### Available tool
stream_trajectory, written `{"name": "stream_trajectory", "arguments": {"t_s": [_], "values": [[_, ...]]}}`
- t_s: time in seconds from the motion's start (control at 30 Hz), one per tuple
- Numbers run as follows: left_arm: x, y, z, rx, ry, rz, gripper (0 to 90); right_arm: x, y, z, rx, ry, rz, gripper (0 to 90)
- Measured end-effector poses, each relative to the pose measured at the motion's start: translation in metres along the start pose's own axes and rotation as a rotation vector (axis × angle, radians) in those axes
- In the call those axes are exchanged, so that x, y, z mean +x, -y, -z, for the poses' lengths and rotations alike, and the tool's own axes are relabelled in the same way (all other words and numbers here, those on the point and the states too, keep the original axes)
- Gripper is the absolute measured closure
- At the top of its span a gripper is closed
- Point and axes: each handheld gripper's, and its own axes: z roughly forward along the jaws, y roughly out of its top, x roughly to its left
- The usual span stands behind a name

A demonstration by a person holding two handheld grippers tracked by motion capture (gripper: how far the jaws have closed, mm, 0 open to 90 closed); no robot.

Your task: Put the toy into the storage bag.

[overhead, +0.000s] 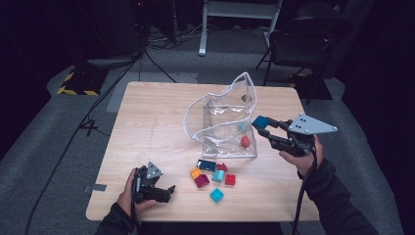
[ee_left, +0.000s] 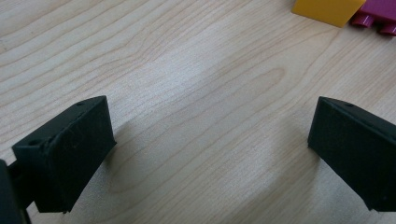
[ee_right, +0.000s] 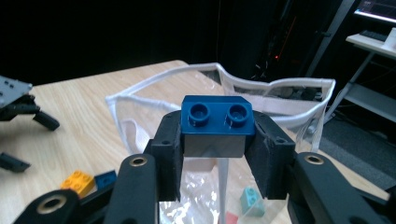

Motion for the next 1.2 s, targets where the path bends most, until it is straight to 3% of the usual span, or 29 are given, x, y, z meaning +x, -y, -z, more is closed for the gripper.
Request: {"name": "stream_trajectory", "arguments": {"t_s": [0.13, 0.37, 0.8, 1.2], "values": [[0.000, 0.000, 0.000, 0.001, 0.000, -0.001, 0.5, 0.000, -0.009, -0.004, -0.030, 0.034, 0.018, 59.0], [0.000, 0.000, 0.000, 0.001, 0.000, -0.001, 0.5, -0.001, -0.019, -0.017, -0.032, 0.043, 0.015, 58.9], [0.000, 0.000, 0.000, 0.001, 0.000, -0.001, 0.6, -0.008, -0.029, -0.048, 0.007, 0.050, -0.026, 58.9], [0.000, 0.000, 0.000, 0.001, 0.000, -0.001, 0.6, -0.010, -0.034, -0.073, 0.060, 0.089, -0.027, 58.9]]}}
